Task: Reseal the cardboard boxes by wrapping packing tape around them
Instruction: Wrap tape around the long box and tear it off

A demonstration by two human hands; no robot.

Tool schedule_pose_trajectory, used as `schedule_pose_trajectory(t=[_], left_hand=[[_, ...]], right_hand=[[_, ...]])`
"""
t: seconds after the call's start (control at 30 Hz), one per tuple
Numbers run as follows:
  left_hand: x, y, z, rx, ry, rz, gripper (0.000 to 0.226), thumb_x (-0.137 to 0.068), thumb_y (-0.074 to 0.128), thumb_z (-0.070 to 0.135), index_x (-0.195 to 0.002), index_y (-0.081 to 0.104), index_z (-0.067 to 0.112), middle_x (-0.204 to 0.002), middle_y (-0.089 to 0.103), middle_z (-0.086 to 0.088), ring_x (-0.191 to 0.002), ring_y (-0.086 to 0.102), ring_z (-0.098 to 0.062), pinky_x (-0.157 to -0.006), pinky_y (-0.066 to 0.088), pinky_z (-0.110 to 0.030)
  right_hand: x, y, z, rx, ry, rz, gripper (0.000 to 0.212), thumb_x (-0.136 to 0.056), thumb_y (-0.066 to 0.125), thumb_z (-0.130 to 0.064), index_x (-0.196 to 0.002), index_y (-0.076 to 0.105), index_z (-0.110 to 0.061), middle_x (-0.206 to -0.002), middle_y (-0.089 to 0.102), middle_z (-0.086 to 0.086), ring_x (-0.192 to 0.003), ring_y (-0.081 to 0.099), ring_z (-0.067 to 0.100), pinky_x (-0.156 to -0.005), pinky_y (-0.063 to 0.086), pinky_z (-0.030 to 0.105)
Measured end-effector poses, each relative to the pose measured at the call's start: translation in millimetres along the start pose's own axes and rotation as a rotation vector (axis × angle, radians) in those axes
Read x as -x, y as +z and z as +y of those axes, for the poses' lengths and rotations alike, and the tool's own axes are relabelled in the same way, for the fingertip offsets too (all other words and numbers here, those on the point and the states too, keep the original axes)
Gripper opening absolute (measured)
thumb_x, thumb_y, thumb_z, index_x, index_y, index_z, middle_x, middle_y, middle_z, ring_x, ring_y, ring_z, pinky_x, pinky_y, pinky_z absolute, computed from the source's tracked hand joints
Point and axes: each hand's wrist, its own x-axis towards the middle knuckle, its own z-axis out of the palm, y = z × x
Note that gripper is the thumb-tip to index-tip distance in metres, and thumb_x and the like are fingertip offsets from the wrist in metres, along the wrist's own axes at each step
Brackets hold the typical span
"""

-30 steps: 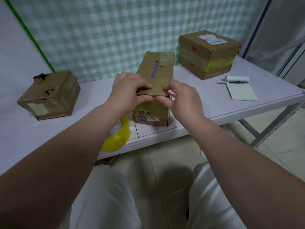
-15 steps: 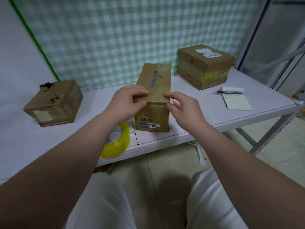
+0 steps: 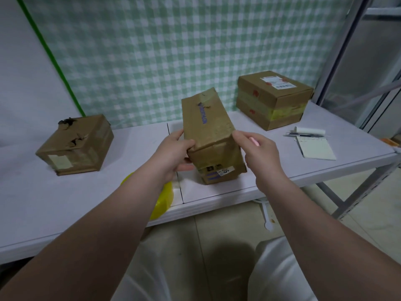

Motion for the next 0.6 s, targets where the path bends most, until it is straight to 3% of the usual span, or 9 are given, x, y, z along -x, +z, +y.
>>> schedule_pose_trajectory(t=[0.1, 0.17, 0.23, 0.33, 0.4, 0.5, 0.6], left_hand=[[3.3, -1.2, -0.6, 0.087, -0.058, -0.010, 0.028, -0.094, 0.043, 0.010, -0.108, 0.050, 0.033, -0.094, 0.065, -0.006, -0.076, 0.068, -0.028, -0.076, 0.057, -0.040], [5.4, -1.6, -4.1, 0.132, -0.123, -0.010, 0.021, -0.096, 0.046, 0.020, -0.115, 0.055, 0.021, -0.097, 0.061, -0.008, -0.085, 0.067, -0.030, -0.072, 0.056, -0.039], [8.3, -1.0, -9.0, 0.122, -0.190, -0.035, 0.031, -0.093, 0.051, 0.043, -0.111, 0.059, 0.019, -0.096, 0.061, -0.002, -0.095, 0.064, -0.027, -0.074, 0.054, -0.040], [7.7, 1.5, -13.4, 0.127, -0.241, -0.048, 0.045, -0.081, 0.052, 0.066, -0.097, 0.062, 0.025, -0.089, 0.063, 0.001, -0.087, 0.065, -0.022, -0.081, 0.055, -0.043], [7.7, 4.1, -12.3, 0.177, -0.236, -0.059, 0.042, -0.079, 0.052, 0.067, -0.092, 0.063, 0.028, -0.080, 0.066, 0.003, -0.080, 0.066, -0.019, -0.071, 0.056, -0.036], [4.2, 6.7, -11.5, 0.207, -0.247, -0.091, 0.041, -0.080, 0.057, 0.061, -0.104, 0.063, 0.028, -0.073, 0.071, 0.001, -0.079, 0.067, -0.018, -0.067, 0.056, -0.034], [-0.2, 8.2, -12.8, 0.260, -0.274, -0.076, 0.024, -0.086, 0.058, 0.048, -0.089, 0.061, 0.024, -0.050, 0.067, 0.002, -0.068, 0.065, -0.020, -0.062, 0.053, -0.033]], right_hand=[[-3.7, 2.0, -9.6, 0.042, -0.075, 0.018, 0.010, -0.084, 0.069, -0.038, -0.078, 0.073, -0.031, -0.088, 0.071, -0.013, -0.089, 0.065, 0.007, -0.079, 0.054, 0.029], [-5.6, 3.1, -15.8, 0.089, -0.104, -0.002, 0.015, -0.085, 0.067, -0.037, -0.075, 0.073, -0.028, -0.084, 0.070, -0.012, -0.085, 0.065, 0.009, -0.072, 0.052, 0.027], [-6.5, 4.0, -19.8, 0.130, -0.100, -0.085, 0.017, -0.087, 0.065, -0.035, -0.077, 0.074, -0.025, -0.086, 0.072, -0.011, -0.079, 0.062, 0.005, -0.065, 0.046, 0.022], [-9.8, 2.5, -17.3, 0.167, -0.029, -0.161, 0.016, -0.089, 0.061, -0.030, -0.079, 0.072, -0.023, -0.081, 0.072, -0.007, -0.054, 0.048, 0.003, -0.051, 0.037, 0.018], [-15.0, -0.5, -11.6, 0.183, 0.035, -0.113, 0.009, -0.087, 0.058, -0.024, -0.081, 0.065, -0.021, -0.075, 0.064, -0.004, -0.048, 0.045, 0.009, -0.043, 0.034, 0.019], [-22.7, -6.1, -5.5, 0.194, 0.093, 0.006, 0.004, -0.086, 0.050, -0.015, -0.084, 0.052, -0.018, -0.075, 0.053, 0.000, -0.056, 0.048, 0.016, -0.047, 0.035, 0.025], [-31.6, -12.3, -1.2, 0.171, 0.118, 0.083, 0.006, -0.086, 0.045, -0.012, -0.090, 0.049, -0.013, -0.078, 0.051, 0.001, -0.062, 0.048, 0.018, -0.052, 0.038, 0.029]])
